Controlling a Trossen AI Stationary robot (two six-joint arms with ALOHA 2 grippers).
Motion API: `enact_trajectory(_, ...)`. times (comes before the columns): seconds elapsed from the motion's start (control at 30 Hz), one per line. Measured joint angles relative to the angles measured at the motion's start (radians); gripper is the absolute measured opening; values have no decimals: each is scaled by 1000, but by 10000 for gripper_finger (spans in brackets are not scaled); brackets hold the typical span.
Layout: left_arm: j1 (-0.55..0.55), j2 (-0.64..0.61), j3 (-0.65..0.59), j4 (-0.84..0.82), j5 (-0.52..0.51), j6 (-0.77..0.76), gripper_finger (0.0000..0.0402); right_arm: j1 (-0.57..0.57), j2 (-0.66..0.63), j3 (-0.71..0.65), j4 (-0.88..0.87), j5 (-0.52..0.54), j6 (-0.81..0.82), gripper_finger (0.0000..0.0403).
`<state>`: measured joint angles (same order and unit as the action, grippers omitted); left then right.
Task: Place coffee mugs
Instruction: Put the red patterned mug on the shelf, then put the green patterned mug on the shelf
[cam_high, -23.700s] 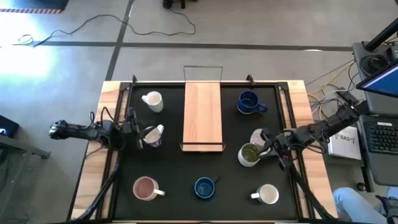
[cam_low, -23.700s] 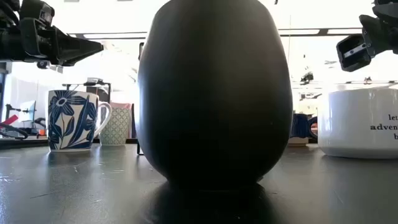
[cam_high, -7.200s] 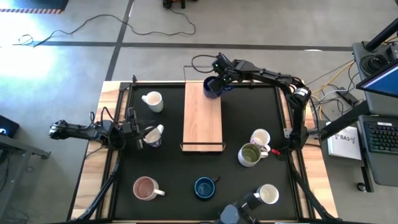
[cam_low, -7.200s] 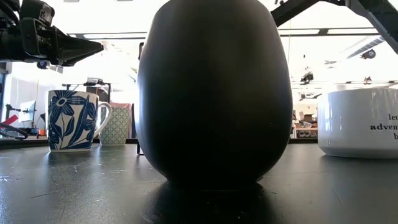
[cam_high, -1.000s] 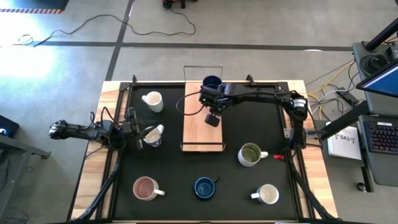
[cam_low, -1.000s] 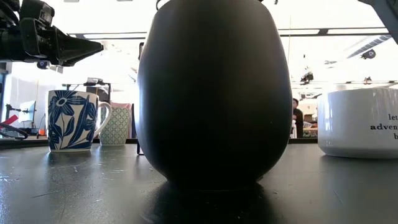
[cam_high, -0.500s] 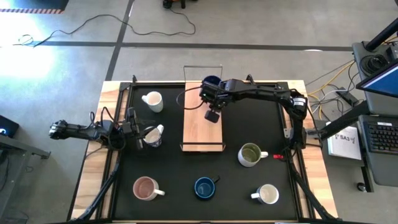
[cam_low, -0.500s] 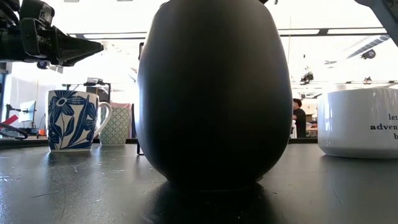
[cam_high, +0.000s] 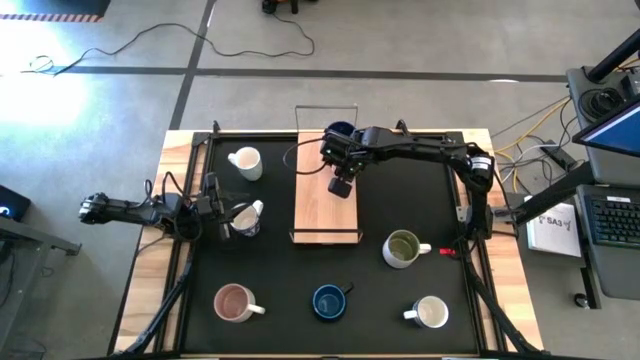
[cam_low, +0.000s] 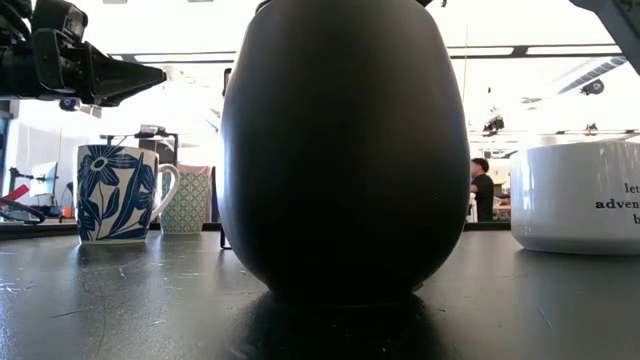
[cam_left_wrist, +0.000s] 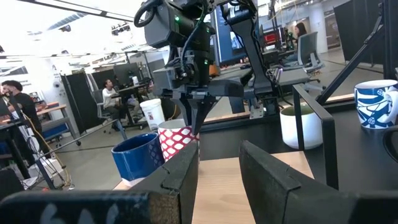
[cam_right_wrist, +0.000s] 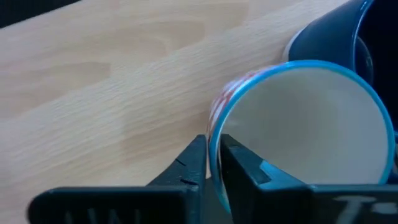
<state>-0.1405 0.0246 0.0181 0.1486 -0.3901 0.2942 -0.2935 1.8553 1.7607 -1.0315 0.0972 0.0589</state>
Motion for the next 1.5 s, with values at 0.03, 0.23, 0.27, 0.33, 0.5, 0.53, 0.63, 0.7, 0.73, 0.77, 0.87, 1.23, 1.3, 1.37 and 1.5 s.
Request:
enact_trajectory(0.03,0,0,0,0,0,0,100,0,0,0,0,0,-2,50)
enact_trajectory(0.23,0,0,0,0,0,0,100,-2,0,0,-3,3,-1,83)
enact_trajectory(0.27,0,0,0,0,0,0,100,-2,0,0,-3,3,-1,86)
enact_trajectory(0.33,0,0,0,0,0,0,100,-2,0,0,-5,4,0,90)
enact_trajectory(0.5,0,0,0,0,0,0,100,-2,-39,-1,-13,7,-5,91)
enact_trajectory(0.53,0,0,0,0,0,0,100,-2,-52,0,-12,8,-6,90)
enact_trajectory(0.63,0,0,0,0,0,0,100,-2,-87,0,-10,8,-6,85)
enact_trajectory(0.7,0,0,0,0,0,0,100,-1,-109,0,-10,8,-6,82)
enact_trajectory(0.73,0,0,0,0,0,0,100,0,-118,0,-10,8,-7,80)
enact_trajectory(0.77,0,0,0,0,0,0,100,1,-125,0,-11,8,-7,78)
enact_trajectory(0.87,0,0,0,0,0,0,100,1,-141,0,-33,0,-30,74)
enact_trajectory(1.23,0,0,0,0,0,0,100,24,-254,0,-122,-4,-78,83)
enact_trajectory(1.3,0,0,0,0,0,0,100,38,-276,0,-122,-4,-78,84)
enact_trajectory(1.37,0,0,0,0,0,0,100,49,-295,0,-123,-4,-77,84)
enact_trajectory(1.5,0,0,0,0,0,0,100,77,-341,0,-124,-4,-48,77)
